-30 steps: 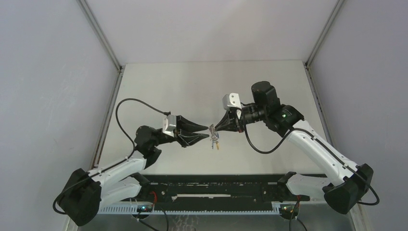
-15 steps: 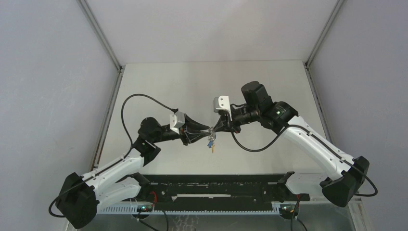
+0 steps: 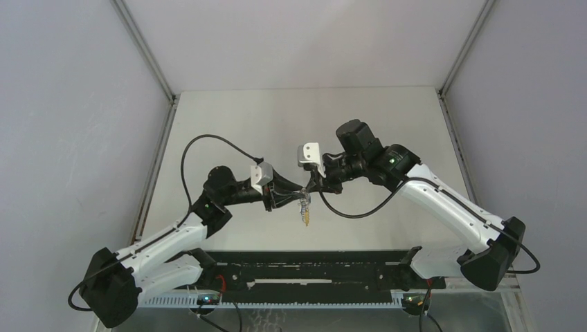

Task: Put the keys on the keyring

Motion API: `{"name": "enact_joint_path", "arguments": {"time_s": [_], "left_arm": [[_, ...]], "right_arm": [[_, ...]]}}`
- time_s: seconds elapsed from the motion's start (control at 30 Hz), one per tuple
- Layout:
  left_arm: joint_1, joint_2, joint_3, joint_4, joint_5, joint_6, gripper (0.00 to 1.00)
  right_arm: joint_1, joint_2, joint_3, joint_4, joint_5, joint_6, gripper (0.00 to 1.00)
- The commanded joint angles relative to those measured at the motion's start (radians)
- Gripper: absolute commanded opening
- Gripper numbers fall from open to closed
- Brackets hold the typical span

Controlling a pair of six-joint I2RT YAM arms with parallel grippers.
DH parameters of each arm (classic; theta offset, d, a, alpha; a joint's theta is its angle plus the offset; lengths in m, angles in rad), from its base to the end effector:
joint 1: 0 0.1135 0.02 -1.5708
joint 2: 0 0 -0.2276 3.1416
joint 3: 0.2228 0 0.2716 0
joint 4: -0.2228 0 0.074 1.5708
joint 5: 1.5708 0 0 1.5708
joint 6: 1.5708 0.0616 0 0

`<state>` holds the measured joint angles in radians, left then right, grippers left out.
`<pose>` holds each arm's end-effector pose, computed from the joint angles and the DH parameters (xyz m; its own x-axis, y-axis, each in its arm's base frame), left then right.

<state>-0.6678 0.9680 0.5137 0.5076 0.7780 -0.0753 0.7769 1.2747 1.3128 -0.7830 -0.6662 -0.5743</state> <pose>0.1876 -0.2030 0.2450 -0.0329 -0.0423 -0.9986 0.9918 0.1224 -0.0378 0.1915 0.2417 0.3183 0.0696 -0.5305 -0.8448 -0.9974 -0.0549 -0.0476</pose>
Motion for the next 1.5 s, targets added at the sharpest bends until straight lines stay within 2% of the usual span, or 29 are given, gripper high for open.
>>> {"name": "enact_joint_path", "arguments": {"time_s": [0.0,0.27,0.7,1.13,1.2,1.4,1.47], "left_arm": [[-0.009,-0.022,0.063,-0.007,-0.018,0.028,0.30],[-0.010,-0.024,0.074,-0.036,-0.022,0.034,0.25],[-0.016,-0.035,0.084,-0.060,-0.034,0.047,0.29],[-0.027,-0.018,0.092,-0.119,-0.050,0.085,0.26],[-0.027,-0.019,0.099,-0.143,-0.059,0.100,0.23],[-0.027,-0.026,0.103,-0.155,-0.051,0.110,0.04],[-0.027,-0.023,0.104,-0.155,-0.043,0.113,0.00]], "right_arm": [[0.020,0.005,0.057,0.002,0.039,-0.013,0.00],[0.045,0.009,0.065,-0.014,0.077,-0.020,0.00],[0.078,0.037,0.088,-0.048,0.121,-0.028,0.00],[0.084,0.028,0.094,-0.047,0.121,-0.032,0.00],[0.083,0.028,0.094,-0.049,0.120,-0.035,0.00],[0.084,0.028,0.095,-0.051,0.122,-0.039,0.00],[0.082,0.028,0.094,-0.050,0.122,-0.038,0.00]]}}
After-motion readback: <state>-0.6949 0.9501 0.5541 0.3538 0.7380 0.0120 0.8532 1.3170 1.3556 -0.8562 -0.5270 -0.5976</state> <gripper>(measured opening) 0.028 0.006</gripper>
